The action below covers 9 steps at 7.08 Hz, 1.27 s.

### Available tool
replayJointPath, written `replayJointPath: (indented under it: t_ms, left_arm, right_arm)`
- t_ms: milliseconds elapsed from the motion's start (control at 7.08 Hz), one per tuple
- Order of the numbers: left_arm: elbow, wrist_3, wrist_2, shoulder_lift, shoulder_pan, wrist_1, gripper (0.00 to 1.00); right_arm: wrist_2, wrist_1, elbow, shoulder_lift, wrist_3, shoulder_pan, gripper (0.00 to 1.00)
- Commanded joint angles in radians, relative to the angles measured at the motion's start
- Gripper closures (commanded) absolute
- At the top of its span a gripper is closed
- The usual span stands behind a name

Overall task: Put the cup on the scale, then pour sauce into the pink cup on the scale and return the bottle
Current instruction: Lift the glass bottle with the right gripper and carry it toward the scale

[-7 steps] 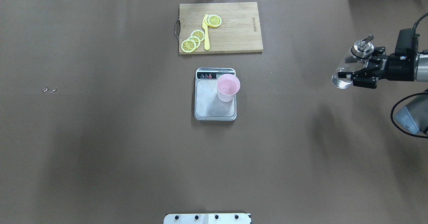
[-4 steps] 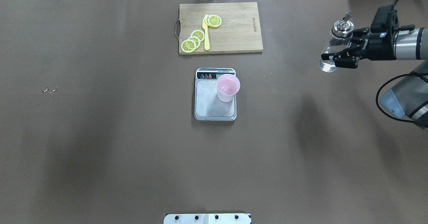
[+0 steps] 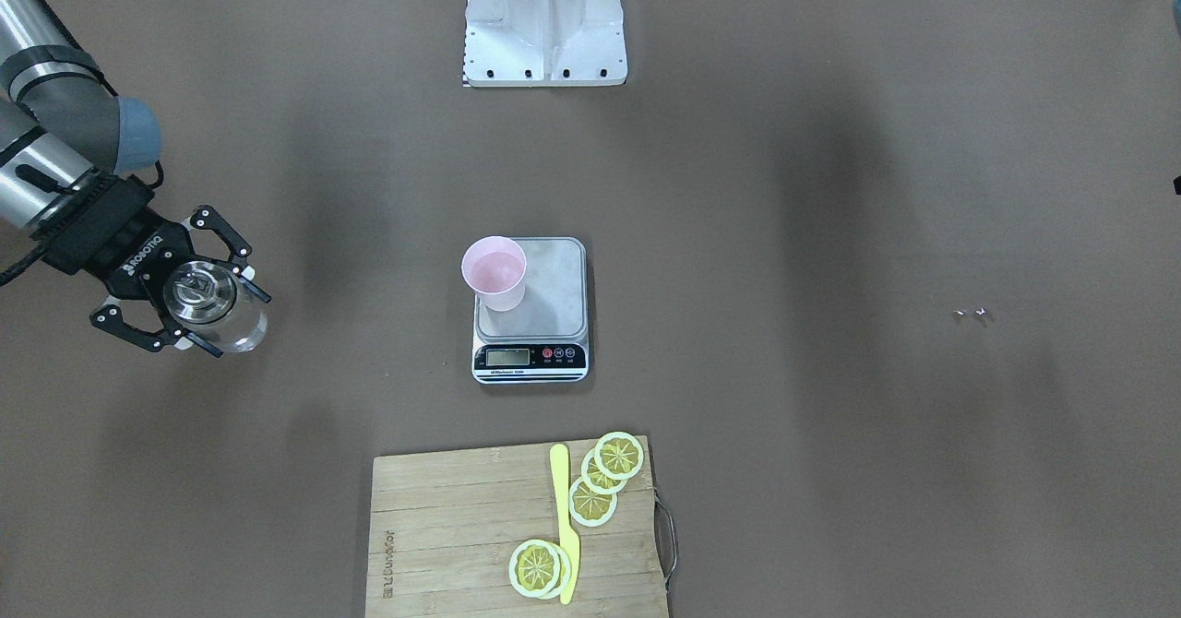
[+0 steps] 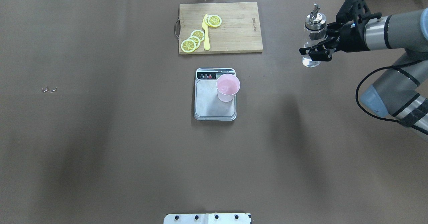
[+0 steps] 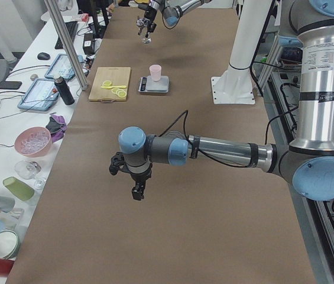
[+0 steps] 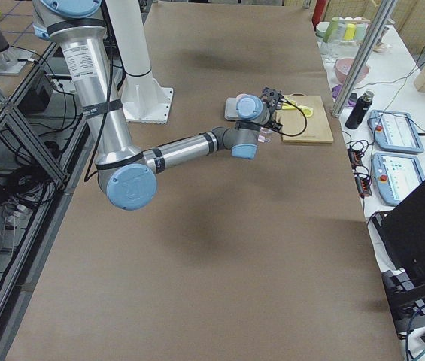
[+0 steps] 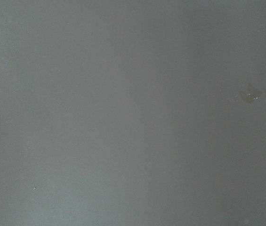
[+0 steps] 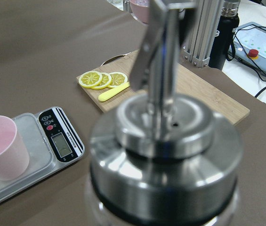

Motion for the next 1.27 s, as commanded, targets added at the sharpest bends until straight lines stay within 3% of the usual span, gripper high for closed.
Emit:
replayJointPath:
  t_ms: [0,283,707,1130]
  left_arm:
    - [-0.002,0.001,0.005,0.008,-0.007,0.002,0.01]
    - [-0.002,0.001,0.009,0.008,-0.015,0.002,0.01]
    - [-0.001,0.001,0.009,0.008,-0.015,0.009,0.01]
    - [-0.002,0.001,0.002,0.008,-0.022,0.014,0.01]
  right_arm:
    - [-0.088,-0.274,0.154,0.017,-0.085,-0.083,0.65]
    - [-0.139,-0.329,0.165,0.017,-0.092,-0.125,0.65]
    - [-0.268,-0.686,0.317,0.046,-0.19,-0.194,0.66]
    - [-0.36,-0.887,0.316,0.119,-0.201,-0.23,0.65]
